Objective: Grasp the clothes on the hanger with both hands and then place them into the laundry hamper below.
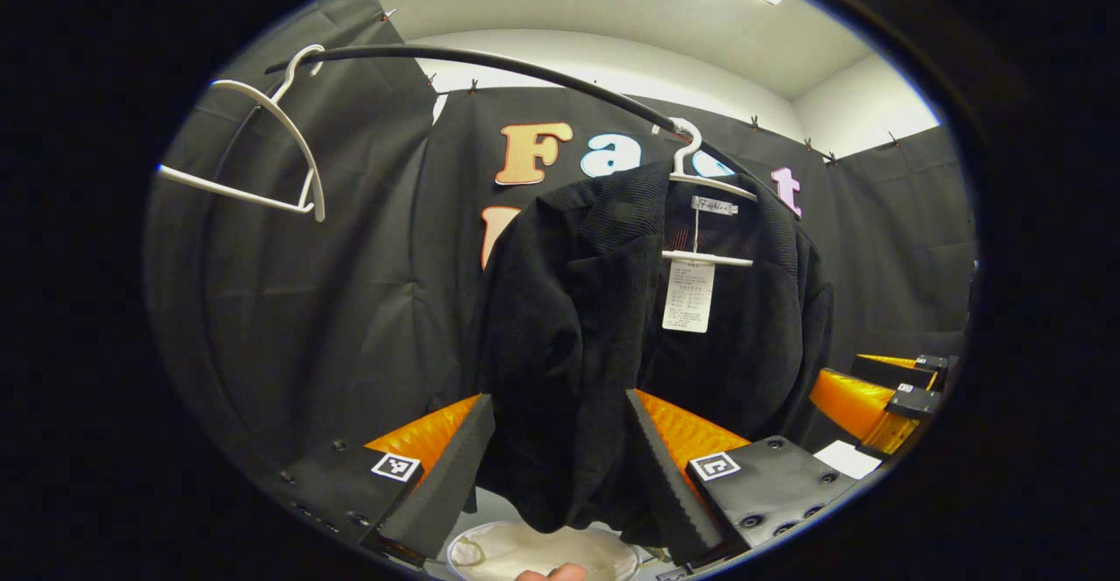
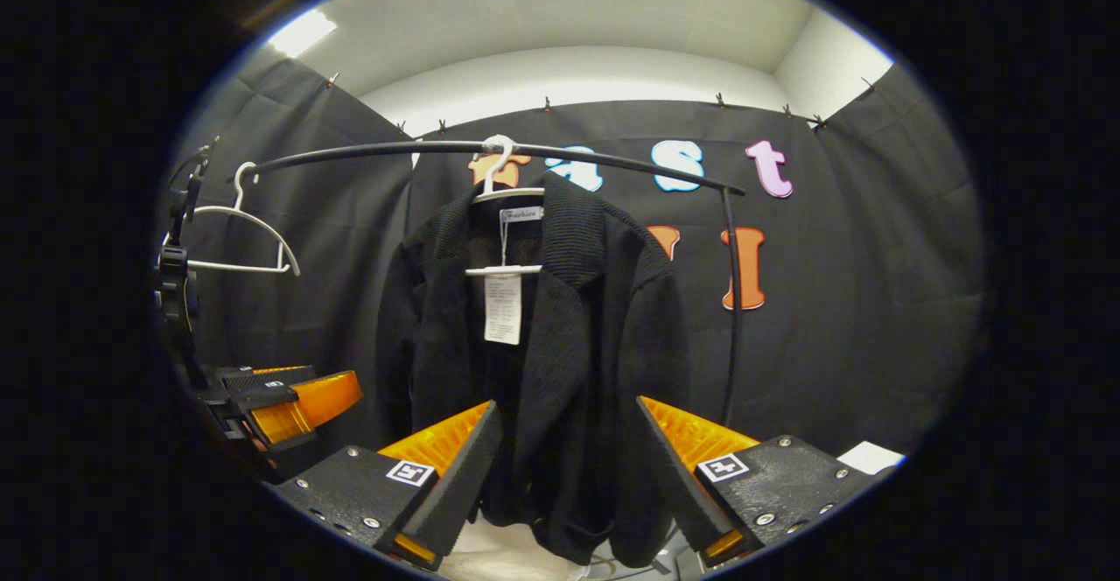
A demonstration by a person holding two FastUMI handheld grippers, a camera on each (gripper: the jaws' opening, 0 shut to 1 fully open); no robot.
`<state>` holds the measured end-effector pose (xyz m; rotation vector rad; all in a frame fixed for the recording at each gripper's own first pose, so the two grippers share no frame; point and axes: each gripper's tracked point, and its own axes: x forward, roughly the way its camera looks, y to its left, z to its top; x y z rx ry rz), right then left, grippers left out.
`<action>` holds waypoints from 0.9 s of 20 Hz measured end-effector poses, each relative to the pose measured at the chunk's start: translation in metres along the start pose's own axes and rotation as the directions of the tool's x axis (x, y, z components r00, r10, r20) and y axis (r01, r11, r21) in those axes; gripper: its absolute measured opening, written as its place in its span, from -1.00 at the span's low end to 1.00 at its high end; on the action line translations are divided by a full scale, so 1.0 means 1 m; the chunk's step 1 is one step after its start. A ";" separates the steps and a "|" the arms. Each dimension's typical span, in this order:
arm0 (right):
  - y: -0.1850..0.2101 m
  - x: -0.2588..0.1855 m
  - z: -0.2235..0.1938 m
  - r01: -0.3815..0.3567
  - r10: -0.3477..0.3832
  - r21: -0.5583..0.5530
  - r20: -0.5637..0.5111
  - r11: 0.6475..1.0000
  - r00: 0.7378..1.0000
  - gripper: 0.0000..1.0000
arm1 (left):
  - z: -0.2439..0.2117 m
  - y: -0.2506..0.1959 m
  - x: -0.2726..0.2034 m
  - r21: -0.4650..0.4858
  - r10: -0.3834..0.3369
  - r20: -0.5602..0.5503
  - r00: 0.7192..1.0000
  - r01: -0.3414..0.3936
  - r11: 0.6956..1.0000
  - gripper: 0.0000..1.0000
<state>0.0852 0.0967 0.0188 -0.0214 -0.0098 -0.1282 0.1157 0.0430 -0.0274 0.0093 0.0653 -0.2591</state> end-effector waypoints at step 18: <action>0.006 0.109 -0.075 -0.012 0.017 0.039 -0.125 0.999 0.992 0.35 | 0.001 0.022 -0.026 0.079 0.128 0.024 0.991 -0.130 0.988 0.84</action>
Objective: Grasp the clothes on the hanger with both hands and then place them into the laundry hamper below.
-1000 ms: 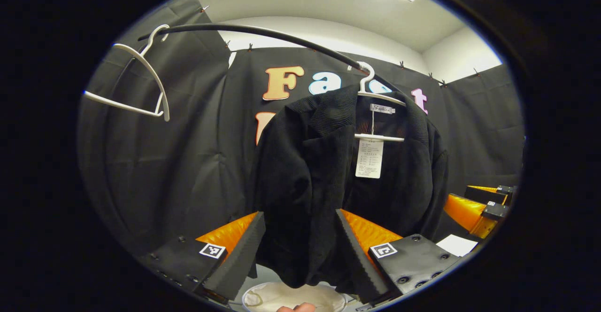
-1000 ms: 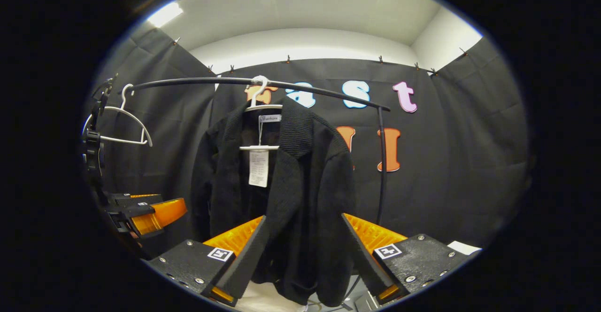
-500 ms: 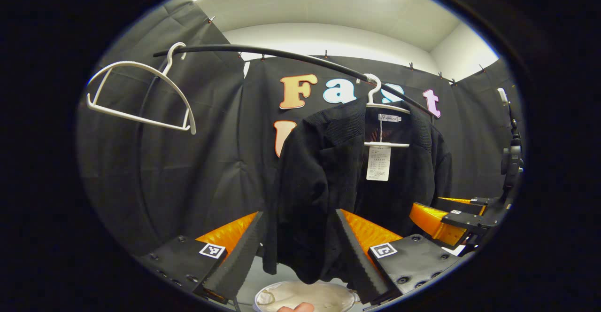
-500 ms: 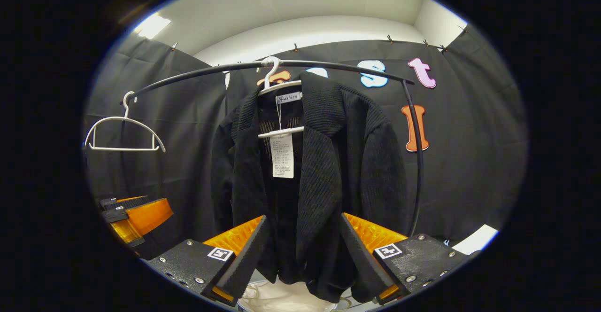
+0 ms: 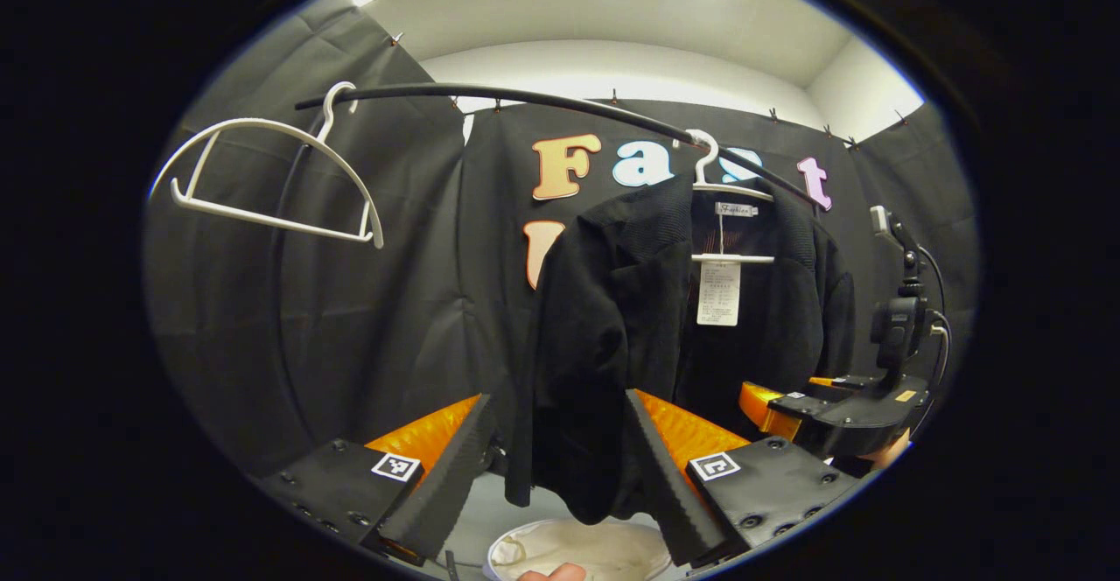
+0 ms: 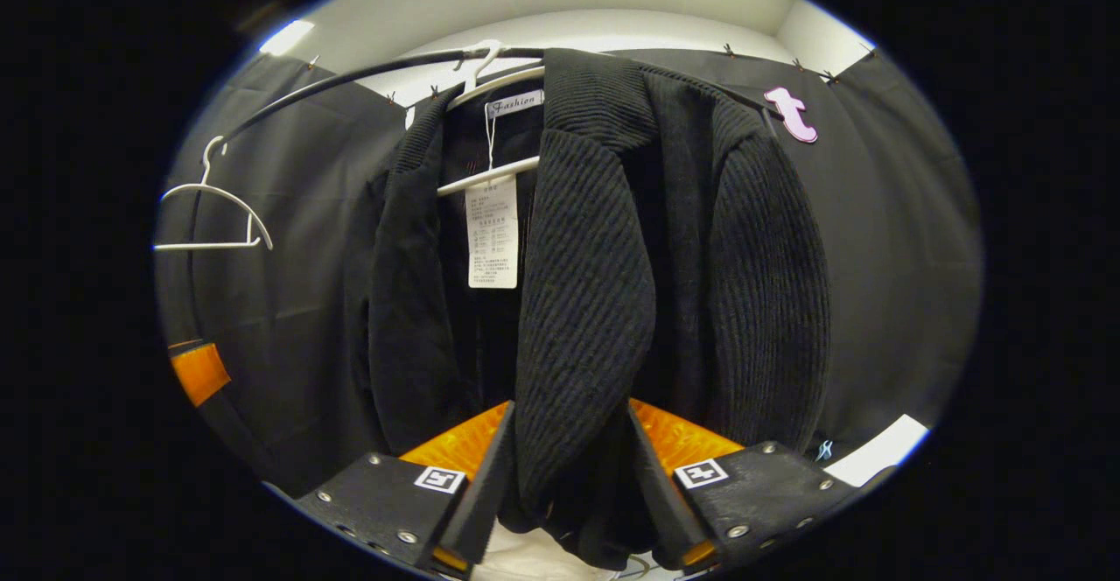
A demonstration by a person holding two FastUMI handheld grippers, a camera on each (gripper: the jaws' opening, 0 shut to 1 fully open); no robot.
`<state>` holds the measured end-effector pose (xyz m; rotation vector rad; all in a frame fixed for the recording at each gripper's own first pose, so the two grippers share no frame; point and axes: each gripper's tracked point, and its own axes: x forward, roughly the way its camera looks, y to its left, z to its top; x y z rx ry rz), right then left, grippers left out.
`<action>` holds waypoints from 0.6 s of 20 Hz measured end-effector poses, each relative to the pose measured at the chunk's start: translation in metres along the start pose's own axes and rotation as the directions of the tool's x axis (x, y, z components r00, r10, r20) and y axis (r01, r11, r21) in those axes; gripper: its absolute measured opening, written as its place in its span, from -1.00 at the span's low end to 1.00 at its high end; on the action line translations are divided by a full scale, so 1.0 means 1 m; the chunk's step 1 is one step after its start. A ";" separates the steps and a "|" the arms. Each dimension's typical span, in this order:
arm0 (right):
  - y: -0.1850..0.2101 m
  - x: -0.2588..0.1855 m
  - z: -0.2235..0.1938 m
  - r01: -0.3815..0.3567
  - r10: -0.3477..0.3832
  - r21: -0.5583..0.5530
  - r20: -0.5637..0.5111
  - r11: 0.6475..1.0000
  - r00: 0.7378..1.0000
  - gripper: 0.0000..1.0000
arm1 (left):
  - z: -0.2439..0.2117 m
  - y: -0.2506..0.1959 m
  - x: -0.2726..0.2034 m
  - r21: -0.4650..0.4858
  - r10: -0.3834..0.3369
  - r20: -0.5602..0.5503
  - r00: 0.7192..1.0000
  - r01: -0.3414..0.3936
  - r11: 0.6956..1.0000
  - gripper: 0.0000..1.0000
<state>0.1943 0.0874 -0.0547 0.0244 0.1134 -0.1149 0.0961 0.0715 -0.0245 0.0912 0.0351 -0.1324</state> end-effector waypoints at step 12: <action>-0.039 -0.050 0.018 0.000 0.000 -0.054 -0.003 0.999 1.000 -1.00 | -0.023 -0.062 0.074 -0.105 -0.152 -0.036 0.988 0.147 0.984 0.84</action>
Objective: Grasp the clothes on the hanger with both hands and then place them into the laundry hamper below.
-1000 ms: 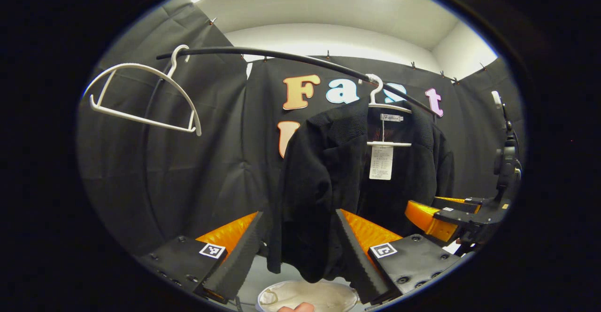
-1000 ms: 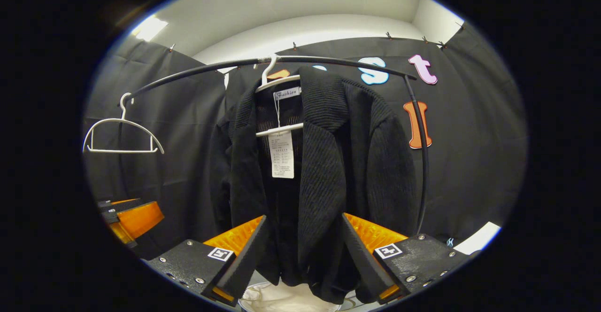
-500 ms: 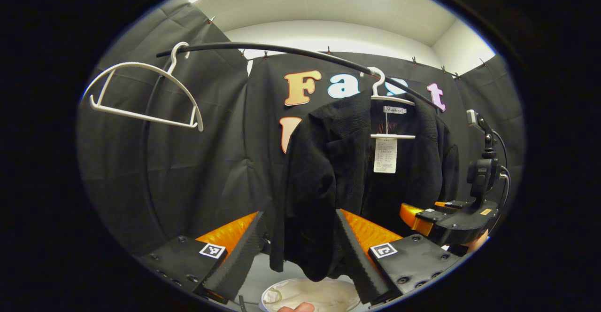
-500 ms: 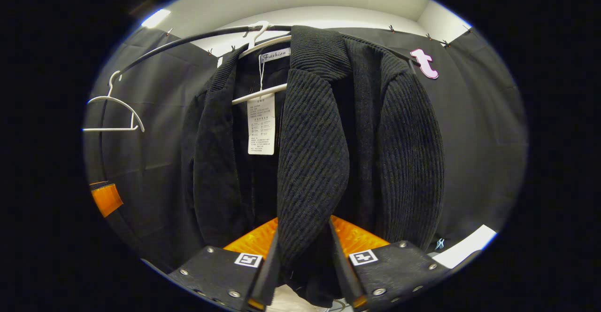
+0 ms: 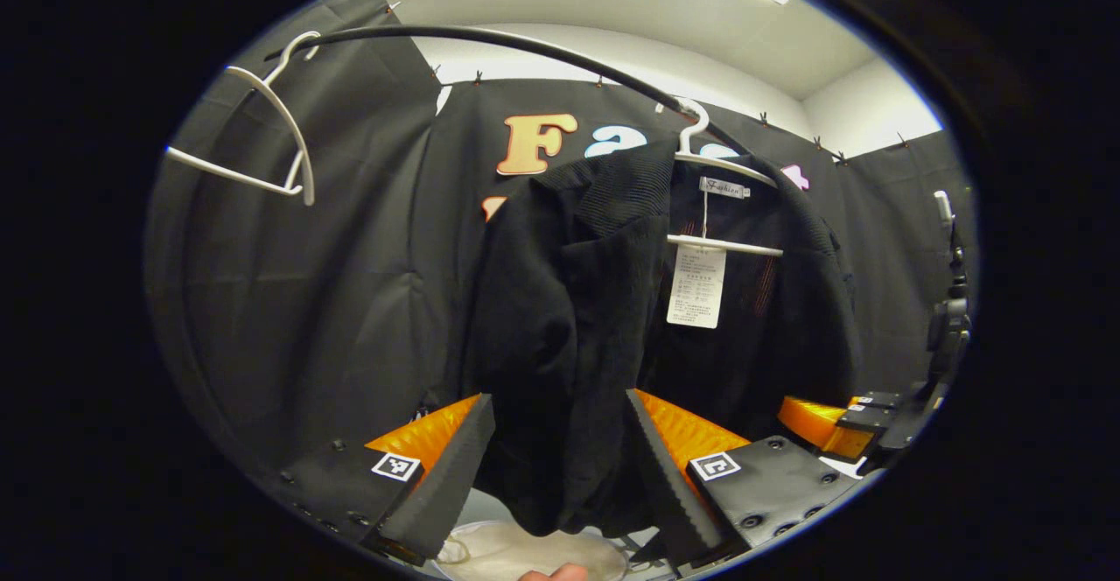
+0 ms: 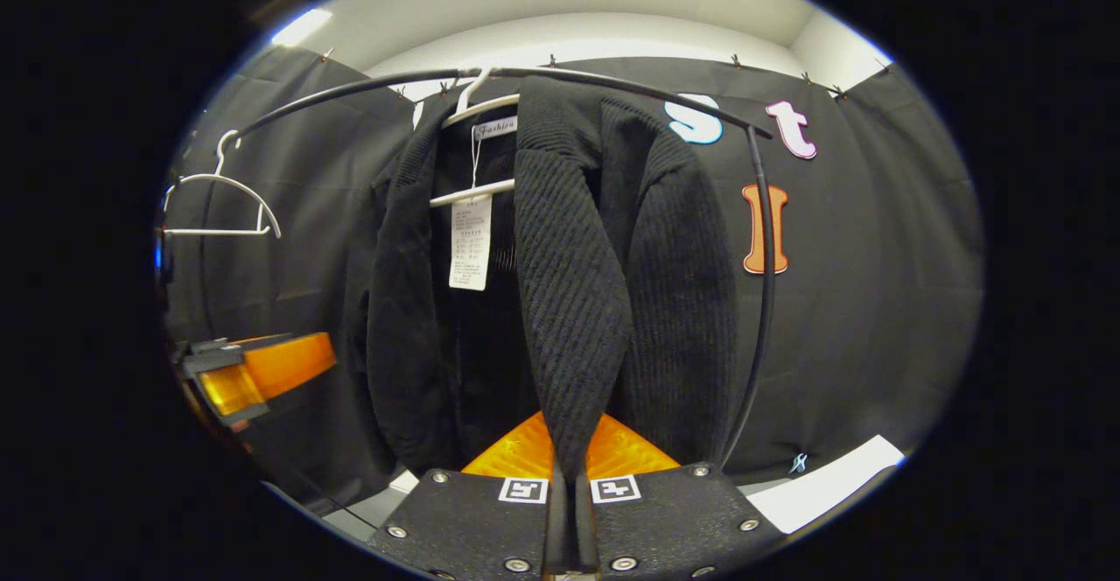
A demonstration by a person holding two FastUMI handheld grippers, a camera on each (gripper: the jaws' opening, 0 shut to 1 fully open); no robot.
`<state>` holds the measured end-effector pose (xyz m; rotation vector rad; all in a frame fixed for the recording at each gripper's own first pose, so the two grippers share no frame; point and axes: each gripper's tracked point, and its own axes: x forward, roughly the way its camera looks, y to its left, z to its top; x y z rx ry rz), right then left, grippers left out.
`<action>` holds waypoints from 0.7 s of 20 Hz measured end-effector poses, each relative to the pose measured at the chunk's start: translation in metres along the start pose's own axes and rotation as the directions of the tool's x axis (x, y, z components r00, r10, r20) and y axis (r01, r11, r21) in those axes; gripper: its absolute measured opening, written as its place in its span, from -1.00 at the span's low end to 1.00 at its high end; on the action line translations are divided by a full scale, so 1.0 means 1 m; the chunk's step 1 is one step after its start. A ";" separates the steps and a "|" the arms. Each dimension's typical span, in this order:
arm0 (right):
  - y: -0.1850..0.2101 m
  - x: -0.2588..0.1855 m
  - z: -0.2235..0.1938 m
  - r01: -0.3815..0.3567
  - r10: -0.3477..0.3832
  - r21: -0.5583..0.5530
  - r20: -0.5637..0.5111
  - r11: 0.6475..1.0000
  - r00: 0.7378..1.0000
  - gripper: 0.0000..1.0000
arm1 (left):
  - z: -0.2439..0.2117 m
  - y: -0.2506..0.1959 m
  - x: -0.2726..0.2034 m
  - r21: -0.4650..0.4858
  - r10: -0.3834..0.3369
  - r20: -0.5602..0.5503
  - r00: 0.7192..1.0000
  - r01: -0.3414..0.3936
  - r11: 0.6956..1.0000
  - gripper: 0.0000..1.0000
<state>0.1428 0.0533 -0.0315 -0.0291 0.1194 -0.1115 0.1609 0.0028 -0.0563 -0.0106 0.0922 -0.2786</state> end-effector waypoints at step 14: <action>-0.019 -0.042 0.029 0.034 -0.035 0.020 0.073 0.999 0.997 -1.00 | -0.025 -0.051 0.091 0.043 -0.121 0.004 0.993 0.121 0.992 0.45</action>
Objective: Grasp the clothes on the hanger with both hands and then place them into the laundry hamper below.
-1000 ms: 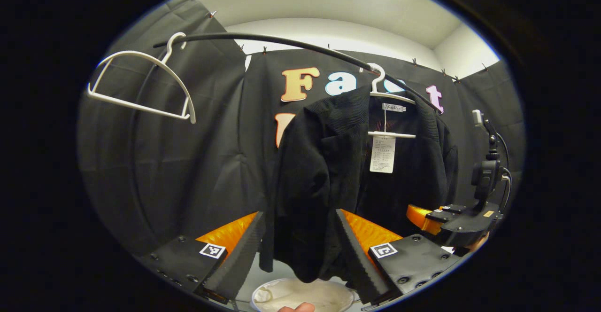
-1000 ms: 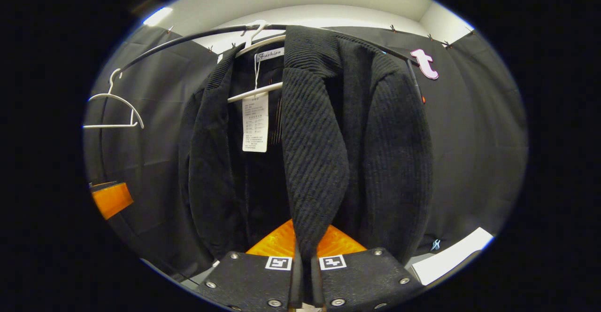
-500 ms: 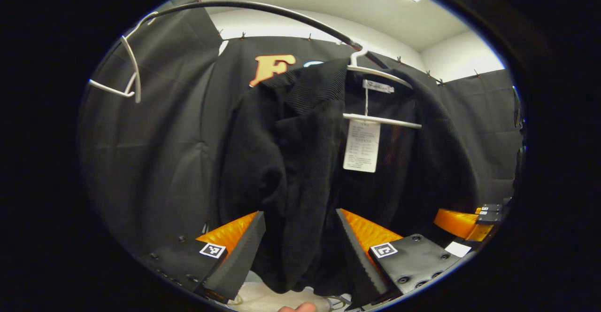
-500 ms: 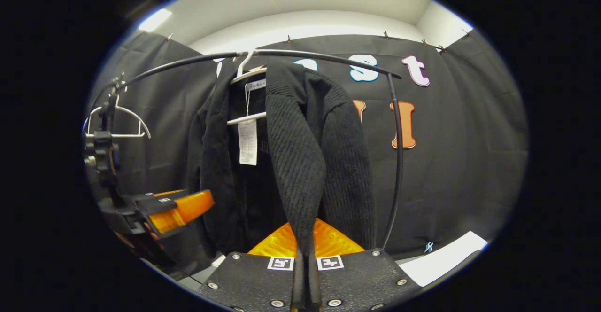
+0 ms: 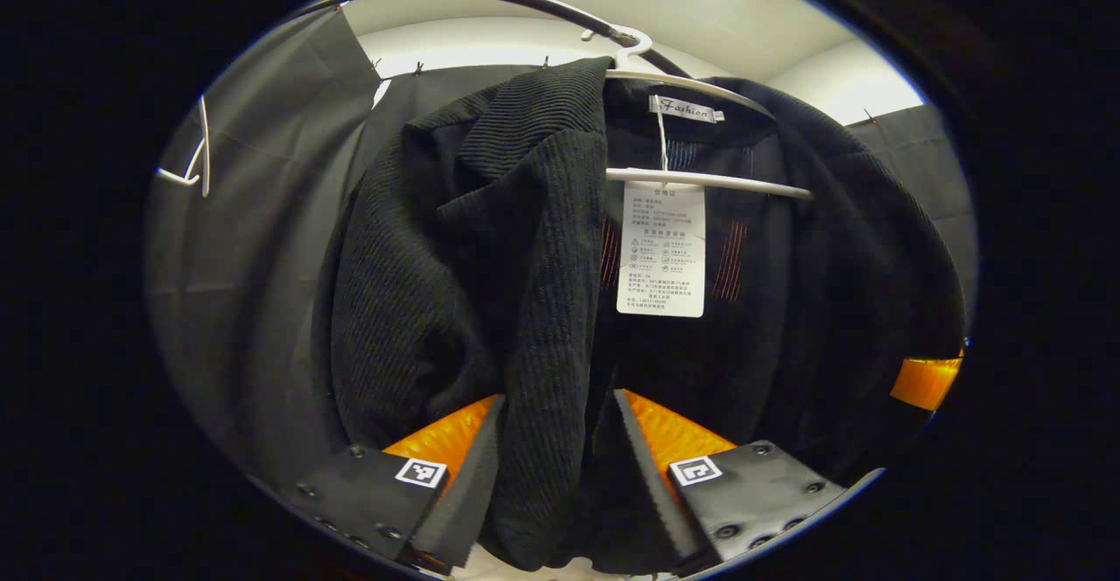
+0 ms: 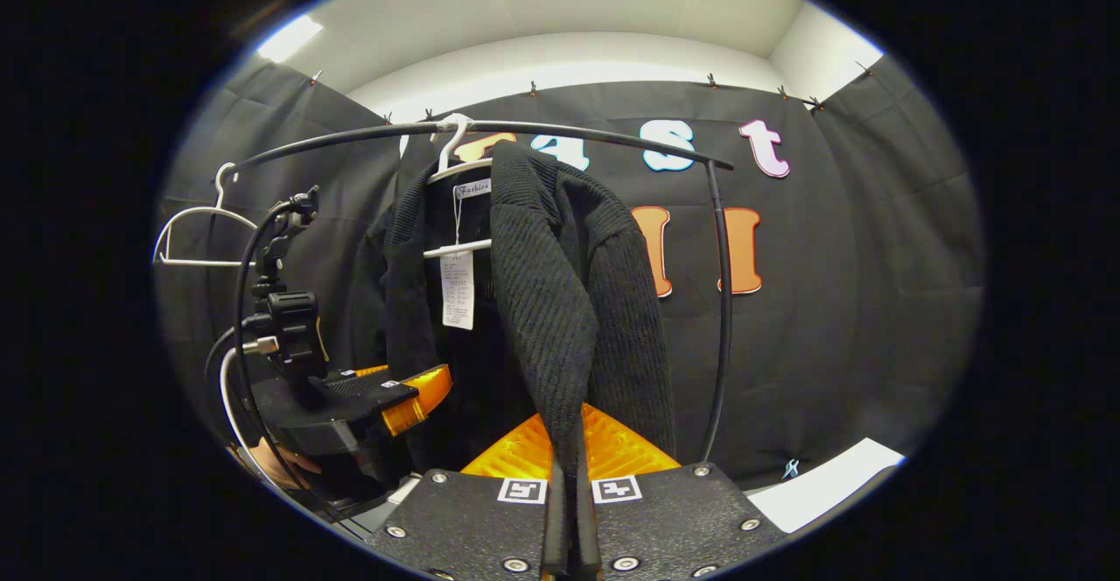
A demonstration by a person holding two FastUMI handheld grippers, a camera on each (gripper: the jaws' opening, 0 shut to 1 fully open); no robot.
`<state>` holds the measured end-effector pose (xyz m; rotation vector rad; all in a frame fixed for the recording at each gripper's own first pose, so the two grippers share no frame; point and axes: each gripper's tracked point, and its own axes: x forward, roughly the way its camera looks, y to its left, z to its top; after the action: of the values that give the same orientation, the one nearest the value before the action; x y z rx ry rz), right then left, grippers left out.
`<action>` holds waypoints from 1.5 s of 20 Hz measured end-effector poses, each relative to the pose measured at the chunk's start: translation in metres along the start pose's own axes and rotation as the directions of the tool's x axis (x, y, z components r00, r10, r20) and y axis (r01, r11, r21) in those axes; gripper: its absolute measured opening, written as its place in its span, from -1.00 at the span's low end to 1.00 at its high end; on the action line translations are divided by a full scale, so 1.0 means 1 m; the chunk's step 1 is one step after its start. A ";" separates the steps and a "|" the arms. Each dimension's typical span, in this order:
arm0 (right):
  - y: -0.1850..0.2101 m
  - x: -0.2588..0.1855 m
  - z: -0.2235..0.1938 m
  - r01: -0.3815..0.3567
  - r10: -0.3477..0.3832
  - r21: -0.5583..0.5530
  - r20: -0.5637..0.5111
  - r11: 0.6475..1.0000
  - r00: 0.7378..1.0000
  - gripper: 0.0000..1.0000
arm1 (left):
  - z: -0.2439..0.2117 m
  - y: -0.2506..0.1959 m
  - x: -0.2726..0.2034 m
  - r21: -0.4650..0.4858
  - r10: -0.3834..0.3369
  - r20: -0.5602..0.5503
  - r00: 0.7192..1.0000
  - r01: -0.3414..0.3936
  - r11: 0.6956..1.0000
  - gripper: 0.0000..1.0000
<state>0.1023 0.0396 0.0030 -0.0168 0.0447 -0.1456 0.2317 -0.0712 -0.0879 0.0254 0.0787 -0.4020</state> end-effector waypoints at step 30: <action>-0.142 0.092 0.200 0.283 -0.229 -0.143 0.307 0.949 0.924 -0.97 | 0.158 0.130 -0.059 0.104 0.378 0.294 0.878 -0.422 0.901 -0.85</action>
<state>0.1815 -0.1113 0.2021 -0.2303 -0.2369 -0.4014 0.2394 0.0648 0.0752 0.1492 -0.2268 0.0102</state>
